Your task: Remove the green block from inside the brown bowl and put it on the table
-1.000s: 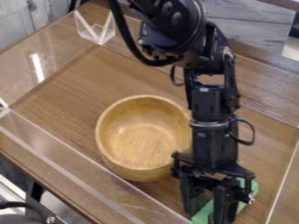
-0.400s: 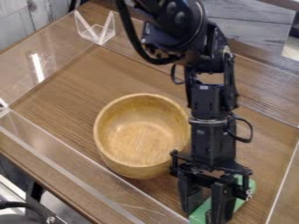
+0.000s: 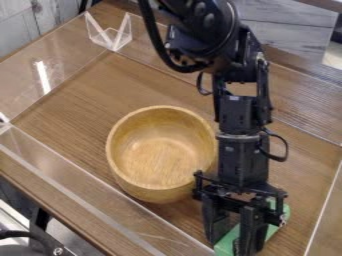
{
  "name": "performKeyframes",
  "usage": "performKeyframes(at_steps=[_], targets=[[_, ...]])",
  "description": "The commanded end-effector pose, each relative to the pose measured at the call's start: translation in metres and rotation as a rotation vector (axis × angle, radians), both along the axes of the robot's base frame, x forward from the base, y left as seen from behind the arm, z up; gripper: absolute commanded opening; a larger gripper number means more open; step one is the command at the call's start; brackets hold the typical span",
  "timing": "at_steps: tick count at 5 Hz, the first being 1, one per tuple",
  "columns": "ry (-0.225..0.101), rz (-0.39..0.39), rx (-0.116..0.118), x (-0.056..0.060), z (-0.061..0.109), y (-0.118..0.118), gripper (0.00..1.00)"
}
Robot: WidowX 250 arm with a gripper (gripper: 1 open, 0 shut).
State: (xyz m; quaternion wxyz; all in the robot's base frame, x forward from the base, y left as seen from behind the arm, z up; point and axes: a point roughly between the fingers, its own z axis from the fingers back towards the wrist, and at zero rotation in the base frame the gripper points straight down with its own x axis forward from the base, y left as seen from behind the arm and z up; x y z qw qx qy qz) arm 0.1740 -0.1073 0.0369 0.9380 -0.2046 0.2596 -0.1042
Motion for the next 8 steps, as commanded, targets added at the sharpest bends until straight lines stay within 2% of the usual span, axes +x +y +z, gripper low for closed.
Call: performKeyframes(at_steps=[1, 6, 8], targets=[[-0.006, 0.002, -0.003, 0.006, 0.006, 0.003, 0.00], [0.094, 0.003, -0.014, 0.009, 0.014, 0.006, 0.00], [0.121, 0.004, -0.025, 0.009, 0.020, 0.007, 0.00]])
